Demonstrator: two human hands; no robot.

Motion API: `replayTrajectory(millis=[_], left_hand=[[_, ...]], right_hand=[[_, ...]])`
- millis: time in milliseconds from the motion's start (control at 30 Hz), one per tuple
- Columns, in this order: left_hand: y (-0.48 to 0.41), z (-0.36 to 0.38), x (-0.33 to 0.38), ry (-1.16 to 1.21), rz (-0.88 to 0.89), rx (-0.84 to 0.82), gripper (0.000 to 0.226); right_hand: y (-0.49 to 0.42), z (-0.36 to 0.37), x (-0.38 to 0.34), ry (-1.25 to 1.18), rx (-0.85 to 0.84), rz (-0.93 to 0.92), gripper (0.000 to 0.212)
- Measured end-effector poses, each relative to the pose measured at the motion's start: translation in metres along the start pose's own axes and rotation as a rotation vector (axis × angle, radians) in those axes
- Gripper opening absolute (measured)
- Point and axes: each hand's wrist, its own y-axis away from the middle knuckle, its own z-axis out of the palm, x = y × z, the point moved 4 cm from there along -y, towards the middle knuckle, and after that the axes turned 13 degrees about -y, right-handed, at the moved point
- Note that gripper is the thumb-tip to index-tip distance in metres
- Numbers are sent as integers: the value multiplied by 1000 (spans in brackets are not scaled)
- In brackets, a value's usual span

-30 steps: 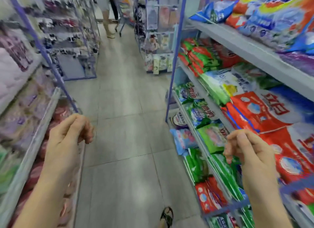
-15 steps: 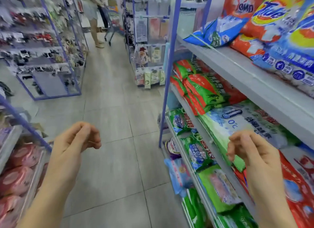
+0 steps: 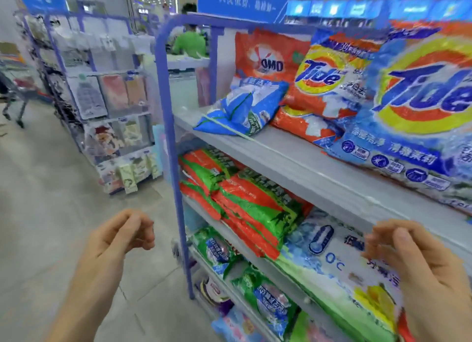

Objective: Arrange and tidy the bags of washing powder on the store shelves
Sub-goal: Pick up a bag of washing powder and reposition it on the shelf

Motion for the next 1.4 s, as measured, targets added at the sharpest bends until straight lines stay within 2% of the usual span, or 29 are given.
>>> replayTrajectory(millis=[200,300,400,500,567,633,667,733,800,833,900,933,967,1033,1067,1133,1233,1300,1367,1400], left_hand=[[-113,-5,1,54,103,-238,62],[-146,-4,-2,73,146,-310,63],[-163,1,-6,98,162,-371,65],[-176,6,-14,132,166,-416,69],[-183,9,-19,157,148,-430,69],[-187,13,-21,177,143,-454,68],[-189,16,-22,177,152,-470,68],[-191,19,-23,174,170,-500,69],[-194,20,-24,183,183,-511,70],[-194,21,-24,188,186,-522,68],[-195,23,-24,219,168,-526,47],[-196,25,-27,243,143,-528,30],[-198,27,-29,256,122,-523,22],[-201,30,-33,279,120,-545,23],[-202,31,-32,299,128,-556,37],[-206,33,-31,300,129,-581,68],[-211,33,-28,280,154,-574,72],[-213,34,-26,281,167,-572,56],[-214,34,-25,287,161,-581,18],[-215,34,-24,274,171,-569,16]], right_hand=[[-24,72,-3,120,131,-125,49],[-54,113,6,231,95,-207,25],[-91,162,15,522,-10,-351,7],[-123,215,16,976,-218,-741,30],[-142,245,24,1227,-365,-981,33],[-159,268,38,1435,-519,-1076,40],[-167,275,49,1570,-625,-1020,51],[-186,274,68,1864,-797,-714,74],[-205,261,77,2036,-787,-442,84],[-212,255,79,2052,-752,-392,84],[-219,249,83,2024,-724,-369,76],[-221,248,84,2007,-710,-408,66],[-224,248,86,1996,-684,-477,53],[-229,253,79,1925,-552,-590,26],[-234,255,76,1866,-491,-540,18],[-243,261,73,1784,-398,-434,17],[-256,278,64,1757,-273,-459,16],[-264,290,59,1720,-213,-451,12],[-271,301,56,1707,-175,-441,11],[-275,306,56,1695,-158,-440,11]])
